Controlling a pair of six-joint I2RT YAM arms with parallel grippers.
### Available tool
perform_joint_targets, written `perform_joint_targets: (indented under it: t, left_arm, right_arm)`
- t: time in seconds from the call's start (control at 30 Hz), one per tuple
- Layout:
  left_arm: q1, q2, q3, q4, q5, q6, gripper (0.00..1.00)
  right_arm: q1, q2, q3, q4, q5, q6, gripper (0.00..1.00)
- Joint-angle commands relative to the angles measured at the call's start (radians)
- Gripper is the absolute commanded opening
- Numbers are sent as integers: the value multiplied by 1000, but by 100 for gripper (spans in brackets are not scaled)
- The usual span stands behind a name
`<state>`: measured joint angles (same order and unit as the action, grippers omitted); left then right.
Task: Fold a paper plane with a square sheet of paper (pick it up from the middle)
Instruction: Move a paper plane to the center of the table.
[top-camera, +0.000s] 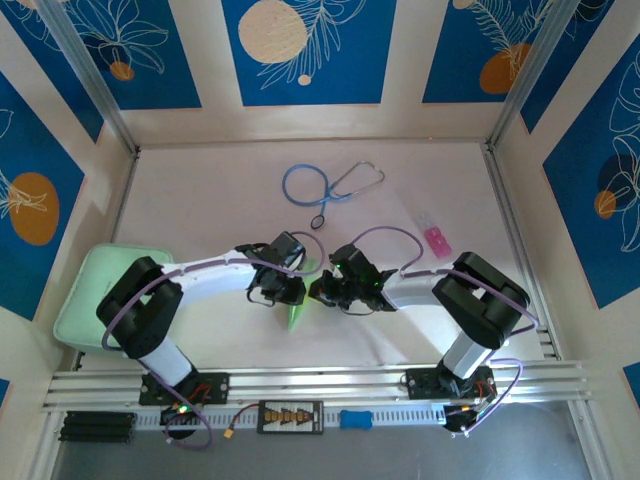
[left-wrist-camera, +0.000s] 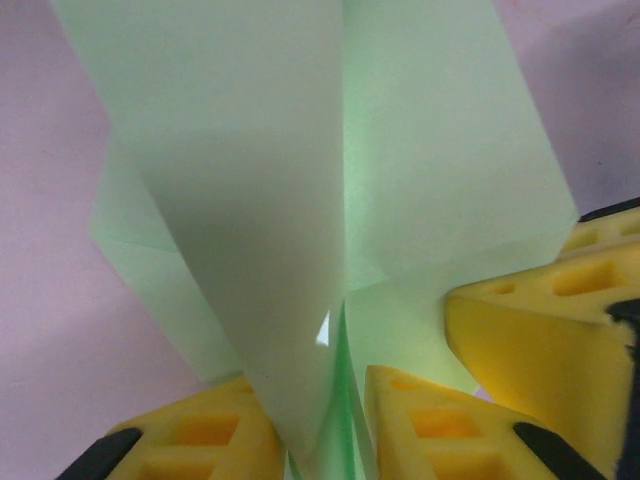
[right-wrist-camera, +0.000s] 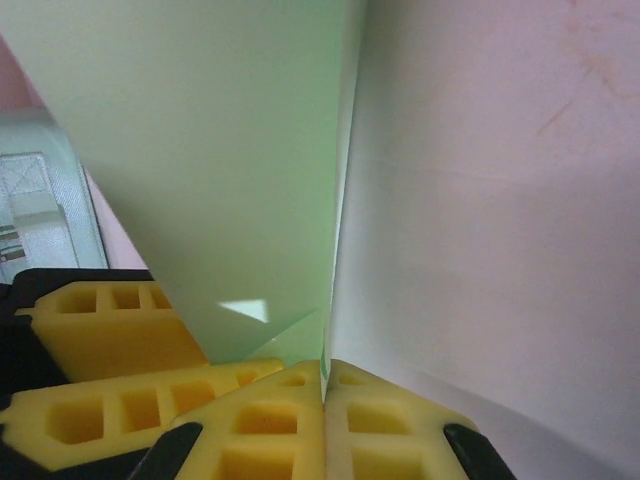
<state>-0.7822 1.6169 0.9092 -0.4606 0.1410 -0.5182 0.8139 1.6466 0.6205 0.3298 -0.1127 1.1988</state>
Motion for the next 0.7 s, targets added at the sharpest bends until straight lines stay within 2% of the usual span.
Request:
perform_joint_targets:
  t: [0.0, 0.67]
  left_arm:
    - [-8, 2, -12, 6, 33, -6, 26]
    - [-8, 8, -32, 25, 28, -23, 21]
  right_arm:
    - [-5, 13, -18, 13, -15, 7, 4]
    - [-5, 12, -20, 18, -12, 14, 4]
